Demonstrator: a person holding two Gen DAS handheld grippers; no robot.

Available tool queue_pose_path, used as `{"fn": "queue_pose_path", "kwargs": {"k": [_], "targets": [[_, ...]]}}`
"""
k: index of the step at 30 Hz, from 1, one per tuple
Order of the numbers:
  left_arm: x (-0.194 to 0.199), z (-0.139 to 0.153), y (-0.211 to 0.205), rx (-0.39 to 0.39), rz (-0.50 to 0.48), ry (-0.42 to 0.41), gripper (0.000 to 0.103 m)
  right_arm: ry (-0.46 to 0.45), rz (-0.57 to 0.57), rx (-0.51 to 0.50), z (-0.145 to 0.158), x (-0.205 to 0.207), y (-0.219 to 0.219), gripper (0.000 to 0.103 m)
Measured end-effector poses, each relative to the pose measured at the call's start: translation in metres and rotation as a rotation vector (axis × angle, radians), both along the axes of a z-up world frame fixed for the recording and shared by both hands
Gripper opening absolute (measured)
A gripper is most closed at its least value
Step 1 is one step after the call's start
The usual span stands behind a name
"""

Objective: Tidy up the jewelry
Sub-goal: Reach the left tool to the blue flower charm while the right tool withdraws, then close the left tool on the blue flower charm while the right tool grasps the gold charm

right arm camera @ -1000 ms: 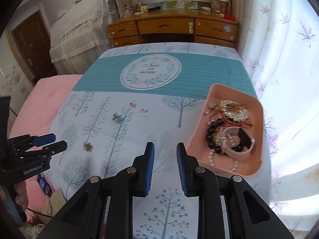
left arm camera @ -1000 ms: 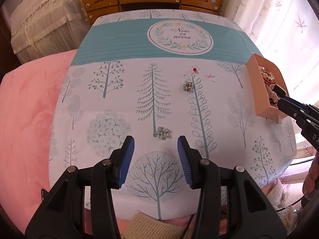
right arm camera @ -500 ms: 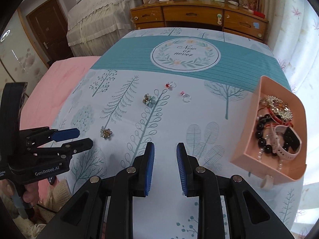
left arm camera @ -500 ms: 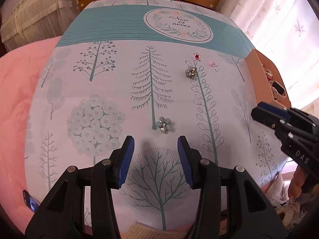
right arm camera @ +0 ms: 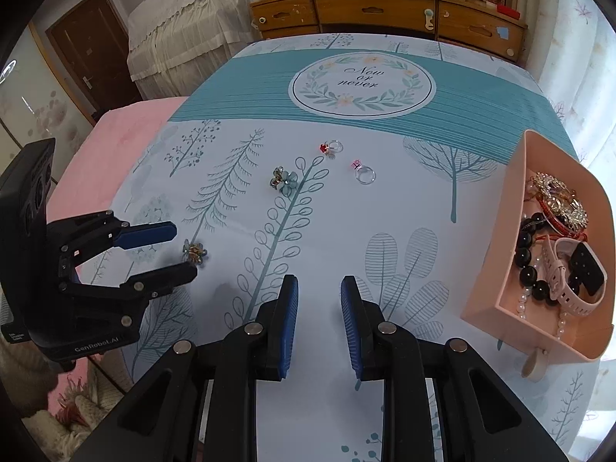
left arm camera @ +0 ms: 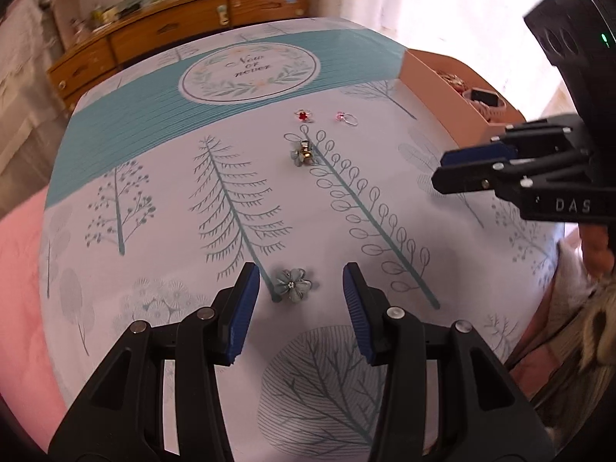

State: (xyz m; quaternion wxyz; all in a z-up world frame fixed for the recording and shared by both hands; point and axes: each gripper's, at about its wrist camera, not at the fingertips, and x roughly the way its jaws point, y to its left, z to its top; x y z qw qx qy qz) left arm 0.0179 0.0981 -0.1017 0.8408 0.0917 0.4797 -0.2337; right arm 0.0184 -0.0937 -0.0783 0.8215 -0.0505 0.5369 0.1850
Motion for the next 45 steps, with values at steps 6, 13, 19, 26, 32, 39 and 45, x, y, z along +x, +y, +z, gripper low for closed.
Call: {"fn": "queue_pose_path", "kwargs": {"k": [6, 13, 19, 26, 32, 39, 45], "targets": [[0.005, -0.005, 0.008, -0.007, -0.054, -0.022, 0.038, 0.006, 0.017, -0.009, -0.007, 0.007, 0.008, 0.023], [0.001, -0.016, 0.005, 0.024, -0.114, -0.032, 0.017, 0.003, 0.033, -0.003, -0.012, 0.023, 0.019, 0.023], [0.005, -0.018, 0.004, 0.047, -0.044, -0.052, 0.017, -0.017, 0.047, 0.037, -0.014, 0.044, 0.036, 0.023], [0.020, -0.016, 0.015, 0.009, 0.183, 0.026, 0.017, -0.029, 0.052, 0.059, -0.030, 0.071, 0.063, 0.023], [0.017, -0.016, 0.023, -0.053, 0.226, 0.058, 0.017, -0.077, 0.120, -0.010, -0.043, 0.081, 0.076, 0.023], [0.017, -0.016, 0.029, -0.103, 0.243, 0.076, 0.017, -0.127, 0.248, -0.049, -0.045, 0.085, 0.079, 0.039], [0.016, -0.016, 0.032, -0.125, 0.251, 0.082, 0.017, -0.130, 0.359, -0.096, -0.047, 0.088, 0.081, 0.039]]}}
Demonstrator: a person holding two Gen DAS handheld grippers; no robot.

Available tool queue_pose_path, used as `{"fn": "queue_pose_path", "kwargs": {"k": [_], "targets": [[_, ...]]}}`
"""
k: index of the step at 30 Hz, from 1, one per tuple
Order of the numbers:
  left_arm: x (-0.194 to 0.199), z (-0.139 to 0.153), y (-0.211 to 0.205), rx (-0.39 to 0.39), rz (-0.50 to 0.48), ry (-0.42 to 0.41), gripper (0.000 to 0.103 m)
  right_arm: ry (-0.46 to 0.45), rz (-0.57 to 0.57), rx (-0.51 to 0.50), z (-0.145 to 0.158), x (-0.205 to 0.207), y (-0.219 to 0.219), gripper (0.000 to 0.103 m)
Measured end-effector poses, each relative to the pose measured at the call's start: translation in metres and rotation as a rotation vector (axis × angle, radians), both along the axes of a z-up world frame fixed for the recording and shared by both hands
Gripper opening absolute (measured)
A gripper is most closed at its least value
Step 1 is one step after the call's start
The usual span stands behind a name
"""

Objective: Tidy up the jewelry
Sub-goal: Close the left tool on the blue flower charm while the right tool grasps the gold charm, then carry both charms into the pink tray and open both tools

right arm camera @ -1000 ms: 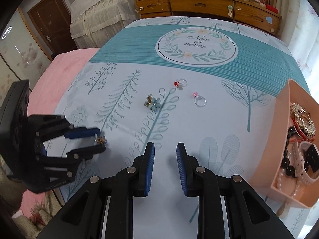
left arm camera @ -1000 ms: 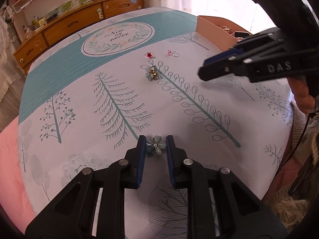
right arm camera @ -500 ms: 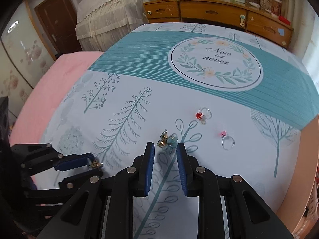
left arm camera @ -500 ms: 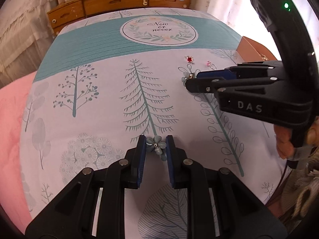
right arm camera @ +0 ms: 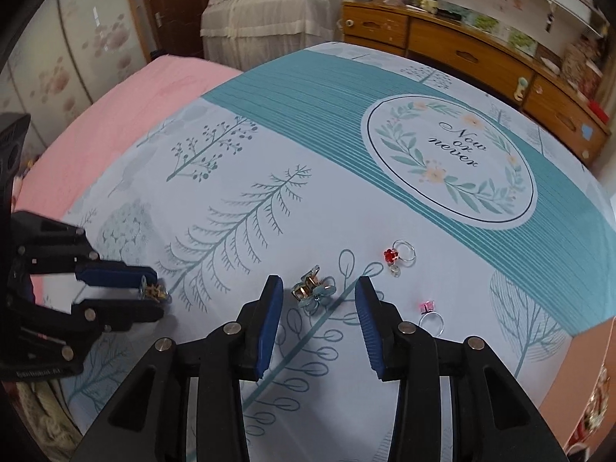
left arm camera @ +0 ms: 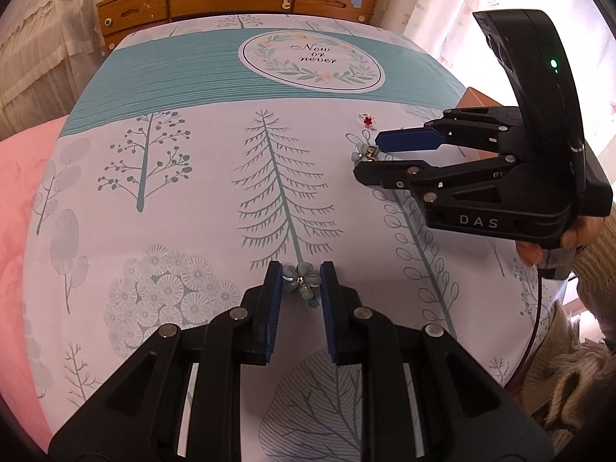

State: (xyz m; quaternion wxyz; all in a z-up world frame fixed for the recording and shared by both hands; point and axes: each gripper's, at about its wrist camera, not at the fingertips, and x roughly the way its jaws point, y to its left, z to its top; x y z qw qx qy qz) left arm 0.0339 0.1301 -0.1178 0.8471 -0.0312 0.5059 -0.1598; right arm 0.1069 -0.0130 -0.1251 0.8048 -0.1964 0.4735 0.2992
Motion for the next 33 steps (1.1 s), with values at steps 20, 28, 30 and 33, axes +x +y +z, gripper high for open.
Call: {"fn": "queue_pose_path", "kwargs": {"k": [20, 28, 30, 33], "targets": [[0.004, 0.000, 0.005, -0.025, 0.023, 0.023, 0.017, 0.071, 0.289, -0.133, 0.001, 0.016, 0.019, 0.022], [0.004, 0.007, 0.000, 0.000, 0.037, 0.029, 0.017, 0.056, 0.183, -0.041, 0.020, 0.002, 0.002, 0.022], [0.003, 0.014, -0.006, 0.005, 0.032, 0.014, 0.017, 0.036, 0.153, -0.004, 0.032, -0.009, -0.007, 0.022], [0.001, 0.029, -0.020, 0.010, 0.004, -0.011, 0.017, 0.003, 0.093, 0.062, 0.054, -0.030, -0.027, 0.022]]}}
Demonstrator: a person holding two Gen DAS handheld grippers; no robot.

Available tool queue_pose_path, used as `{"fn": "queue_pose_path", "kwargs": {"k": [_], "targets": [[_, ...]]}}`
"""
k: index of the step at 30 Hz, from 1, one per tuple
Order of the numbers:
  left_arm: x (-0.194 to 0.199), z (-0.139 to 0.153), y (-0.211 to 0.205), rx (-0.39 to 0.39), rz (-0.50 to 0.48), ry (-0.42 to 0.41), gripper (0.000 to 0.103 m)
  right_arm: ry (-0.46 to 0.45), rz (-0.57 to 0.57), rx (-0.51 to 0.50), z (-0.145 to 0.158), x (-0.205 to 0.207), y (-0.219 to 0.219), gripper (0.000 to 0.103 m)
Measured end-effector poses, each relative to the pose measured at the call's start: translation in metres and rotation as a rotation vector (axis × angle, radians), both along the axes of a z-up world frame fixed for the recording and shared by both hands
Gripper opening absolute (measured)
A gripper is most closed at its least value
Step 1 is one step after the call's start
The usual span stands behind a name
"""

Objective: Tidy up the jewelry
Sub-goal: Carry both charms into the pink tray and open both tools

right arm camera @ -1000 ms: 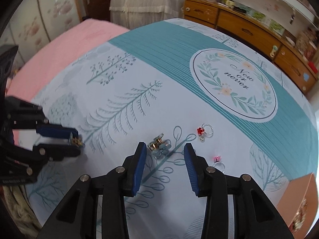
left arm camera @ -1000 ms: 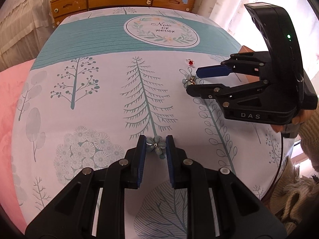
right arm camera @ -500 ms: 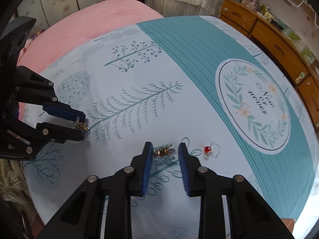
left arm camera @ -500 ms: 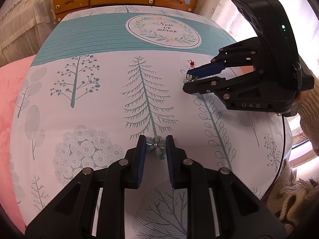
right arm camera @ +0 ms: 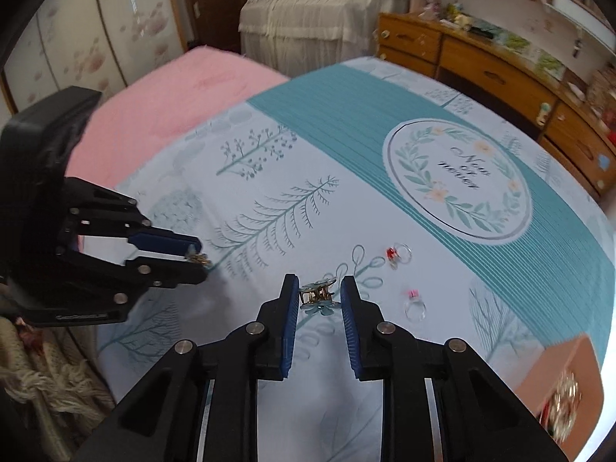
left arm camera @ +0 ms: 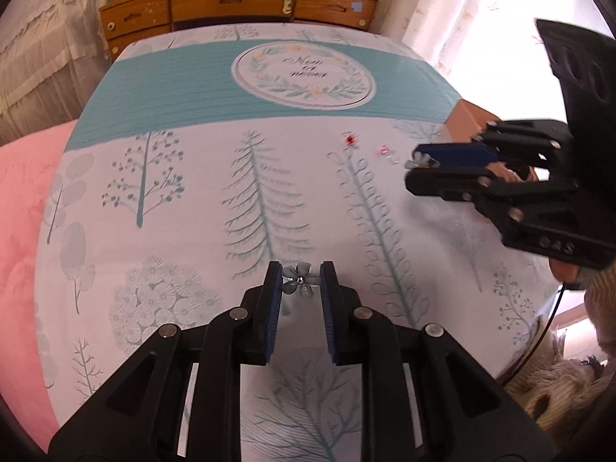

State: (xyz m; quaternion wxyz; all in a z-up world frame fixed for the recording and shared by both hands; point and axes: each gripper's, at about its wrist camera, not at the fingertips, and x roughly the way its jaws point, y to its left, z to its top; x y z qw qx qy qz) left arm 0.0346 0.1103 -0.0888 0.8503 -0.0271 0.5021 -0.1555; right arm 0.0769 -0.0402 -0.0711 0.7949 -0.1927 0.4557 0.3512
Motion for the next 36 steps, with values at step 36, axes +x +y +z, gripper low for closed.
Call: {"fn": "queue_pose_path", "kwargs": {"k": [36], "targets": [[0.067, 0.041, -0.251, -0.063, -0.293, 0.011, 0.018, -0.108, -0.761, 0.162, 0.040, -0.097, -0.261, 0.022]]}}
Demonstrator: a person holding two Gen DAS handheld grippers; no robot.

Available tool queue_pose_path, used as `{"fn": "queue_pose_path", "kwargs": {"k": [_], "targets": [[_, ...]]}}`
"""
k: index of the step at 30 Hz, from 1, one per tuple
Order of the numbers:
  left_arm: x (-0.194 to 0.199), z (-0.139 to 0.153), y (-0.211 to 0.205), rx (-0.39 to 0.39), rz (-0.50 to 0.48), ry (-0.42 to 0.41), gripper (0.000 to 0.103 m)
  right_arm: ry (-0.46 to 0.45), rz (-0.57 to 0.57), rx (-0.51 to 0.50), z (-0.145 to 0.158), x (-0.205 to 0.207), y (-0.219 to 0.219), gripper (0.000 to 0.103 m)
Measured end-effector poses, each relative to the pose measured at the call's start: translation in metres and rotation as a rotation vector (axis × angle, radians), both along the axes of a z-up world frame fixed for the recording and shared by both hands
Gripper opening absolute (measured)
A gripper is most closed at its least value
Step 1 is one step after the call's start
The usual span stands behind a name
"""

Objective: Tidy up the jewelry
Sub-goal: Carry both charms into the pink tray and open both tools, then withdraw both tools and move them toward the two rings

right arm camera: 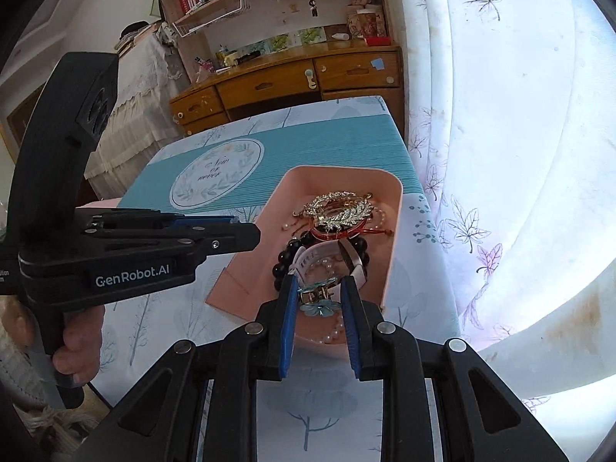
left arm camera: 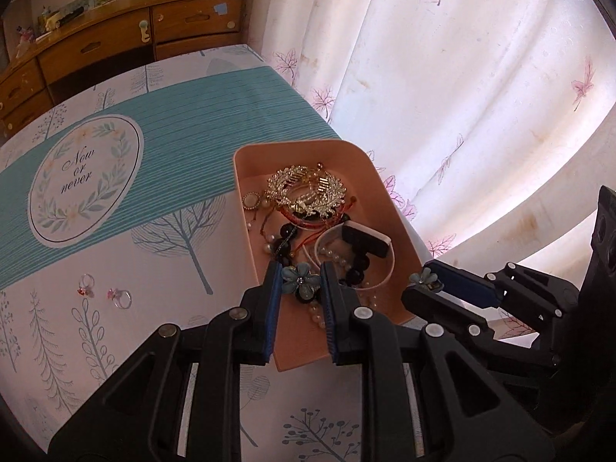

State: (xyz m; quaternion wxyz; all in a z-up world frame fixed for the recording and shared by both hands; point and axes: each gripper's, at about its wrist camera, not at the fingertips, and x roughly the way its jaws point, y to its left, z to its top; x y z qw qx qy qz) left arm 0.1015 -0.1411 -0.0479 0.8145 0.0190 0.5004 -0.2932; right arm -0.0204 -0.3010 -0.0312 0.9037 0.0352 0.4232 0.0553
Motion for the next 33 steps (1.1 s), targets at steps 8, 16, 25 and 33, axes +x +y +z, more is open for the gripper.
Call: {"fn": "queue_pose_path", "kwargs": {"k": [8, 16, 25, 33], "targets": [[-0.014, -0.004, 0.013, -0.003, 0.028, 0.020, 0.046, 0.003, 0.020, -0.026, -0.006, 0.002, 0.017, 0.030], [-0.031, 0.003, 0.045, 0.006, 0.113, 0.020, 0.046, -0.016, 0.054, -0.025, 0.002, -0.005, 0.035, 0.030], [-0.061, 0.009, 0.081, 0.010, 0.198, 0.020, 0.046, -0.040, 0.079, -0.030, 0.018, -0.022, 0.051, 0.030], [-0.078, 0.040, 0.105, -0.028, 0.272, -0.069, 0.046, -0.082, 0.113, -0.014, 0.043, -0.042, 0.068, 0.030]]}}
